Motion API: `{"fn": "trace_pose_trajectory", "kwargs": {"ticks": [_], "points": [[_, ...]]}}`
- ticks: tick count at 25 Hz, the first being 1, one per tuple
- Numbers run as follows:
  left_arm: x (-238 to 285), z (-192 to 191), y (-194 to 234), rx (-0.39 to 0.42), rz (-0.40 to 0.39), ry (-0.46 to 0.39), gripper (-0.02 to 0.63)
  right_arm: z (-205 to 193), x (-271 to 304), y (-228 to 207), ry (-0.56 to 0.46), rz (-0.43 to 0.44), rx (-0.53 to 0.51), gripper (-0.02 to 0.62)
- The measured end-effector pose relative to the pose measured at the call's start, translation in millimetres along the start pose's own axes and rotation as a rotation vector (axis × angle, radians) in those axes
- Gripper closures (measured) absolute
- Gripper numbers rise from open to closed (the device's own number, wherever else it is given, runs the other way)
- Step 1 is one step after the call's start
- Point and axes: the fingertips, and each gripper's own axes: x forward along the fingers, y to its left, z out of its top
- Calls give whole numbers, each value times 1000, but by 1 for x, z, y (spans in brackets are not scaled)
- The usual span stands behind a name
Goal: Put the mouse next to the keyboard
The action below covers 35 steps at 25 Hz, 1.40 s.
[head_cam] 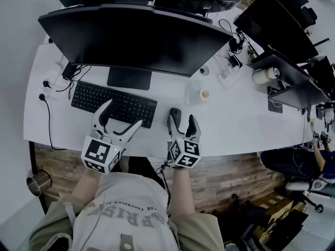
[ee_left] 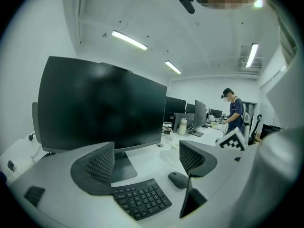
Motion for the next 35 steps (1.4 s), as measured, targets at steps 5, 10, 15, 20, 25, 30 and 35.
{"fn": "trace_pose_trajectory", "kwargs": {"ticks": [5, 10, 15, 20, 25, 30, 35], "points": [[-31, 20, 3, 57, -36, -83, 199, 65, -77, 51, -306, 14, -23, 245], [-67, 43, 2, 104, -80, -208, 304, 89, -138, 99, -434, -61, -117, 374], [-108, 65, -2, 99, -118, -336, 585, 98, -181, 131, -528, -186, -159, 573], [-131, 70, -7, 104, -151, -388, 595, 105, -208, 157, -581, -209, -188, 594], [-143, 76, -8, 88, -164, -419, 595, 112, -221, 176, -611, -222, -231, 594], [-150, 81, -5, 95, -162, -438, 595, 117, -227, 189, -634, -220, -287, 595], [-153, 82, -7, 139, -166, -439, 595, 124, -235, 191, -661, -225, -288, 595]]}}
